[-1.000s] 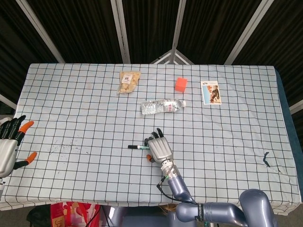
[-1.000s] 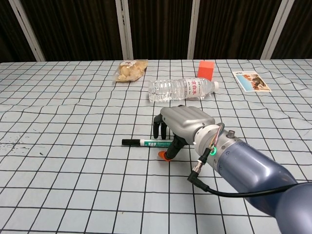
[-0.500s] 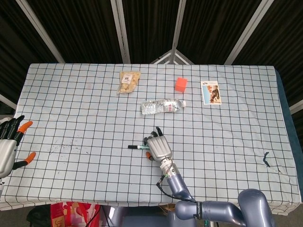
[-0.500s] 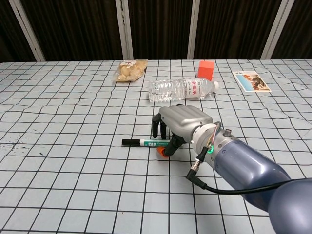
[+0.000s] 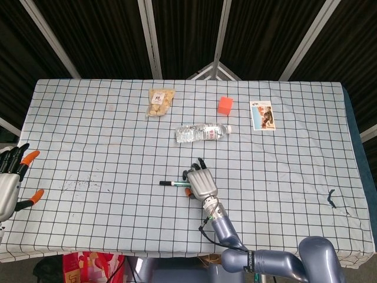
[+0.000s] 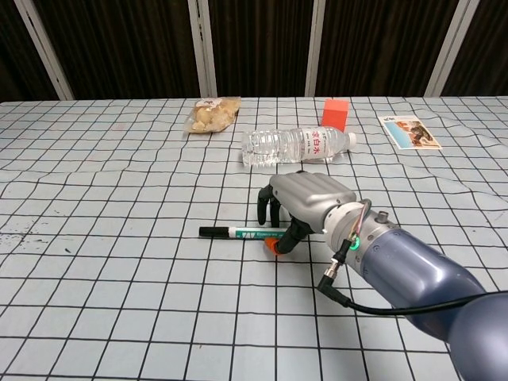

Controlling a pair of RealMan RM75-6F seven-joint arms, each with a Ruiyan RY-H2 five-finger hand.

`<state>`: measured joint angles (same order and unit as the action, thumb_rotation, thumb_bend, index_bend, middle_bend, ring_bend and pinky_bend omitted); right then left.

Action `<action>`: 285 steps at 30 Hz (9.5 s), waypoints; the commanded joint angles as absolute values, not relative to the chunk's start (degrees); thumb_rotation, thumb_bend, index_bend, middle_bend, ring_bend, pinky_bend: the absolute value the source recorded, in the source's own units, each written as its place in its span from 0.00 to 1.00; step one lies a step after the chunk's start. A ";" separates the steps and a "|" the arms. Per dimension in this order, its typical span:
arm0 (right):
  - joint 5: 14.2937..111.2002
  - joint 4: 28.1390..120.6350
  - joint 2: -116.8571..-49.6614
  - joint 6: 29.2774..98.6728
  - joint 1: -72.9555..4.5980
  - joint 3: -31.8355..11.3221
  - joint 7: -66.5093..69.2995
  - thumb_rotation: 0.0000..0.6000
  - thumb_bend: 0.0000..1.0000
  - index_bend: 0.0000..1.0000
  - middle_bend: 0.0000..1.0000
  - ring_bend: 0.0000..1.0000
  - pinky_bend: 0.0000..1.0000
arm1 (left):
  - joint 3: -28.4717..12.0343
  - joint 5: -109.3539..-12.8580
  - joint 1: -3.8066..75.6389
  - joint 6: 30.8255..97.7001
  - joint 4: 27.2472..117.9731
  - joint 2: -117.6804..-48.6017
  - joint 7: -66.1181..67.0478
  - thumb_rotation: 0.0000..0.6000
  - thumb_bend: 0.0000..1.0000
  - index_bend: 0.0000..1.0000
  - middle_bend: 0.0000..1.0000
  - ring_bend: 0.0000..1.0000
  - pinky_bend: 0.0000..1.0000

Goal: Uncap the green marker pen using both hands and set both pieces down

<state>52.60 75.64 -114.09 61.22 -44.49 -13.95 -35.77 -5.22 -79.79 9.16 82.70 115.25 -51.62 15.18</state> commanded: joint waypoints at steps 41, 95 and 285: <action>62.14 70.67 -114.59 59.40 -41.52 -12.19 -23.23 1.00 0.60 0.70 0.64 0.36 0.04 | -5.34 -79.00 8.60 84.27 117.65 -50.62 17.55 1.00 0.34 0.17 0.00 0.00 0.00; 87.14 113.23 -63.86 75.96 -24.54 -13.94 -5.80 1.00 0.64 0.81 0.67 0.40 0.04 | -8.76 -84.98 16.28 78.00 123.93 -54.27 13.33 1.00 0.33 0.17 0.08 0.00 0.00; 69.69 119.40 -75.29 73.37 -41.02 -21.85 -13.20 1.00 0.70 0.97 0.78 0.51 0.07 | -18.76 -56.78 48.26 80.90 121.78 -83.25 41.96 1.00 0.46 0.57 0.40 0.00 0.00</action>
